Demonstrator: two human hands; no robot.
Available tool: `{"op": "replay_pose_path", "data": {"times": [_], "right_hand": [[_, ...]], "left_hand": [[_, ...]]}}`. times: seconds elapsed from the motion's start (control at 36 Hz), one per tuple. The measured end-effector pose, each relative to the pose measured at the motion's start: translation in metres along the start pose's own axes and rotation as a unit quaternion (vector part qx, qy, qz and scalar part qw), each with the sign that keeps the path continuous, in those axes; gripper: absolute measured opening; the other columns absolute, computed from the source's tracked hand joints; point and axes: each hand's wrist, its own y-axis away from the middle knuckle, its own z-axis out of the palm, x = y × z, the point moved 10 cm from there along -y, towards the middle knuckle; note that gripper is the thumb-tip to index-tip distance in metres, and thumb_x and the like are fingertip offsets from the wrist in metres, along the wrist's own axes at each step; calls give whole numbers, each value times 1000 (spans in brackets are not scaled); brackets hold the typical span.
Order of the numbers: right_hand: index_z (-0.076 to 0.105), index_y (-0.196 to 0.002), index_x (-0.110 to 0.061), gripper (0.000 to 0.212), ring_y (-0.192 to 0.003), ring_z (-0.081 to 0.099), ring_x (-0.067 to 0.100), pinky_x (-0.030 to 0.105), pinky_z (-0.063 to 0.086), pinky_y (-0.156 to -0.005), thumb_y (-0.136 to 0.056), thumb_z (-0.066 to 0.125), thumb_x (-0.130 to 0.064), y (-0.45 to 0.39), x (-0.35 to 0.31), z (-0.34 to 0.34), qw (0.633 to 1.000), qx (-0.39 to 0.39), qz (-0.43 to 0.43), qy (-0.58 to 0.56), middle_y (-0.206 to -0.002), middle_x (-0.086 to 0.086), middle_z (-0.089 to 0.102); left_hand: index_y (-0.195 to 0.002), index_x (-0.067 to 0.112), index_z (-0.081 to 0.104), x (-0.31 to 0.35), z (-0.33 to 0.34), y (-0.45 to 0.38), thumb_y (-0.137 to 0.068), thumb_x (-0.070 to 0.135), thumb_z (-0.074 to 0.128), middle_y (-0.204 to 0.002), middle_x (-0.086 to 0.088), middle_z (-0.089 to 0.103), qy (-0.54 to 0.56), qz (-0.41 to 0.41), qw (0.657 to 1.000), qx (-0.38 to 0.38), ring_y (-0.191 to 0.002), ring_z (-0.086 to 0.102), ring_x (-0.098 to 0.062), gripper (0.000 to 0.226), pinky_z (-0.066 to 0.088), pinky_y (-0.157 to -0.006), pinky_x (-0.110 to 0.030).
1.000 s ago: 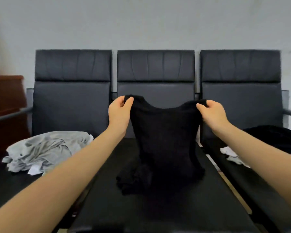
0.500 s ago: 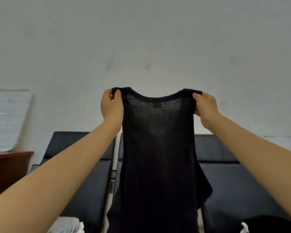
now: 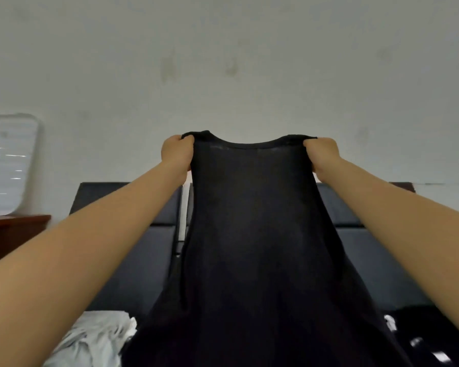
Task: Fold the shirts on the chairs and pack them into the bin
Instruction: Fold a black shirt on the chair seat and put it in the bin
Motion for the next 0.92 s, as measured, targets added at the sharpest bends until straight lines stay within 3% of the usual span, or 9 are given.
{"op": "replay_pose_path", "data": {"times": [0.19, 0.31, 0.42, 0.47, 0.58, 0.67, 0.75, 0.83, 0.92], "right_hand": [[51, -90, -9, 6, -66, 47, 19, 30, 37, -54, -91, 49, -4, 1, 178, 13, 984, -38, 117, 128, -78, 11, 49], [47, -75, -13, 19, -69, 41, 20, 32, 33, -64, -93, 50, -6, 36, 291, 17, 937, -113, 177, 279, -80, 11, 45], [51, -131, 4, 36, -68, 53, 17, 22, 49, -52, -96, 51, -3, 87, 401, 15, 919, -126, 289, 237, -101, 13, 56], [47, -133, 6, 38, -77, 61, 20, 24, 57, -67, -96, 51, -2, 110, 442, 22, 909, -137, 344, 191, -102, 13, 60], [44, -133, 3, 36, -100, 64, 30, 40, 47, -103, -97, 50, 4, 122, 492, 34, 903, -87, 413, 86, -107, 12, 59], [44, -136, 0, 38, -91, 64, 26, 35, 55, -90, -98, 48, 3, 106, 520, 45, 914, -58, 398, 50, -141, 12, 46], [40, -142, -5, 44, -82, 64, 21, 27, 59, -74, -99, 49, -3, 90, 549, 55, 919, -43, 388, 58, -144, 7, 42], [51, -129, -7, 32, -66, 58, 13, 22, 48, -51, -98, 55, -12, 87, 565, 62, 908, -59, 393, 130, -116, 4, 52], [59, -111, -7, 20, -55, 45, 12, 24, 34, -46, -93, 61, -17, 90, 586, 64, 890, -83, 402, 196, -86, 5, 56]], "left_hand": [[-80, 13, 53, -173, 9, 16, -92, 16, 54, -79, -5, 51, -131, -110, 983, -64, -67, 48, -16, 13, 39, -47, -25], [-66, 16, 44, -286, 7, 54, -92, 17, 59, -72, -6, 51, -221, -191, 951, -105, -64, 50, -17, 30, 40, -50, -27], [-80, 16, 48, -396, 0, 104, -96, 12, 56, -85, -6, 54, -257, -302, 912, -105, -57, 54, -17, 18, 41, -48, -26], [-102, 10, 56, -444, -1, 125, -96, 5, 53, -97, -12, 59, -204, -364, 905, -87, -66, 60, -20, 8, 50, -58, -28], [-131, 0, 48, -505, -4, 136, -95, -2, 53, -141, -13, 49, -114, -437, 892, -22, -115, 60, -30, 36, 55, -88, -36], [-143, 7, 41, -530, -1, 121, -97, 3, 51, -149, -9, 41, -122, -404, 907, -4, -109, 64, -29, 47, 53, -94, -37], [-146, 9, 39, -548, 2, 106, -98, 6, 51, -146, -7, 45, -135, -372, 918, 8, -99, 68, -26, 49, 54, -92, -33], [-138, 3, 48, -569, 3, 100, -97, 5, 52, -135, -10, 54, -189, -377, 907, -8, -104, 65, -25, 41, 57, -78, -22], [-106, -1, 62, -597, -3, 111, -93, 4, 57, -103, -16, 67, -248, -394, 884, -29, -98, 68, -31, 15, 57, -84, -35]]}}
